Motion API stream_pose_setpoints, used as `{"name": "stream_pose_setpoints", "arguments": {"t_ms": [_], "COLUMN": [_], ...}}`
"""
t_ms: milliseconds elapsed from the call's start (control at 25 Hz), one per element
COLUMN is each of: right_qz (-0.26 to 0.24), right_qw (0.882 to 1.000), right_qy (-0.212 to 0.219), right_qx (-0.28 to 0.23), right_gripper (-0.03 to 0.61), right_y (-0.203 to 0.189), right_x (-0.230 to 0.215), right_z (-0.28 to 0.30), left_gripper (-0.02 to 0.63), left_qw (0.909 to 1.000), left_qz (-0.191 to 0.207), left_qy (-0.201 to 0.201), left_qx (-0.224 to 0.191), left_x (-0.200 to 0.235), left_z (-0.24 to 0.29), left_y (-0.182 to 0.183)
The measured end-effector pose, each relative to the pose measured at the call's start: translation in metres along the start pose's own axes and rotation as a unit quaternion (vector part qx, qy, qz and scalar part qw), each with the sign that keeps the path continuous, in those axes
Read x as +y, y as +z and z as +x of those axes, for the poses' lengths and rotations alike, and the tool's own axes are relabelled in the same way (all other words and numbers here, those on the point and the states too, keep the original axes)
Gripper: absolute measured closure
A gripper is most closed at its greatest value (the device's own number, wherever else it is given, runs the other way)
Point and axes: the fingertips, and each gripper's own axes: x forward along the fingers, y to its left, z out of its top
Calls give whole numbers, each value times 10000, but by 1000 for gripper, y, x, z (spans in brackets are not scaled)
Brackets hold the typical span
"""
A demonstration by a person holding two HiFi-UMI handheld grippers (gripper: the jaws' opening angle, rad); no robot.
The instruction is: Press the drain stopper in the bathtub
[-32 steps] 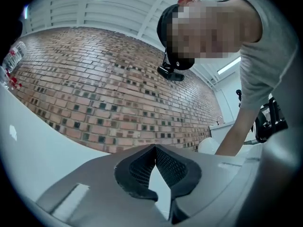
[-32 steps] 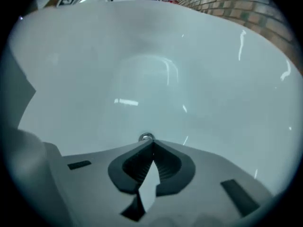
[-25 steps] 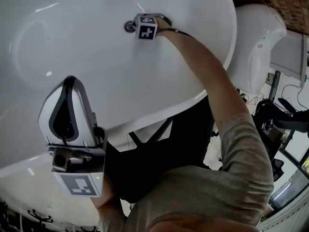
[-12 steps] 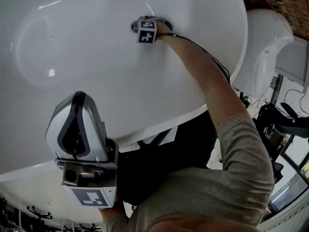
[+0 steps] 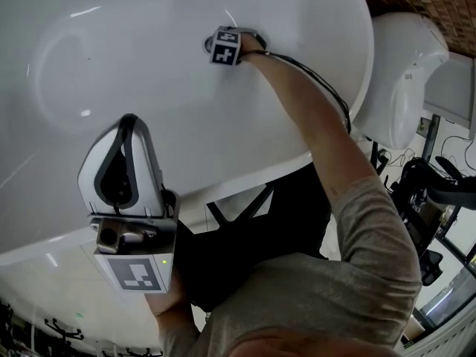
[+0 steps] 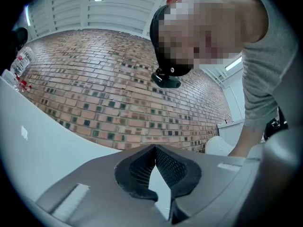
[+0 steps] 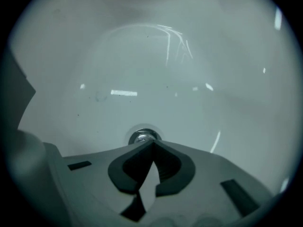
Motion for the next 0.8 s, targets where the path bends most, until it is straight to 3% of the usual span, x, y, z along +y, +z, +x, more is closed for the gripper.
{"name": "stream_pose_setpoints", "arguments": {"t_ms": [120, 200, 280, 360, 480, 560, 640, 800], "right_qz": [189, 662, 1136, 1390, 1530, 1588, 1483, 1084], "right_qw": [9982, 9905, 9739, 9490, 8949, 8465, 7981, 7268], "right_qy": [-251, -459, -737, -1110, -1807, -2263, -2681, -3349], "right_qx": [-510, -1116, -1821, -2603, -3783, -4549, -5188, -5898], "right_gripper": [577, 577, 577, 577, 577, 578, 578, 578], "right_y": [11, 20, 29, 36, 35, 26, 13, -13], "right_x": [-26, -44, -59, -66, -65, -48, -2, 110], "right_z": [-58, -112, -183, -272, -416, -519, -625, -775], "left_gripper": [621, 621, 621, 621, 621, 621, 621, 621], "left_qw": [10000, 9999, 9994, 9985, 9967, 9932, 9870, 9755], "left_qz": [74, 143, 233, 331, 561, 811, 1110, 1329], "left_qy": [-2, 49, 162, 258, 295, 130, -144, -428], "left_qx": [-5, -54, -219, -357, -507, -823, -1153, -1702], "left_x": [2, 5, 7, 9, 11, 2, -22, -77], "left_z": [0, -2, -6, -12, -17, -18, -27, -69], "left_y": [-5, -4, 3, 12, 43, 86, 142, 242]}}
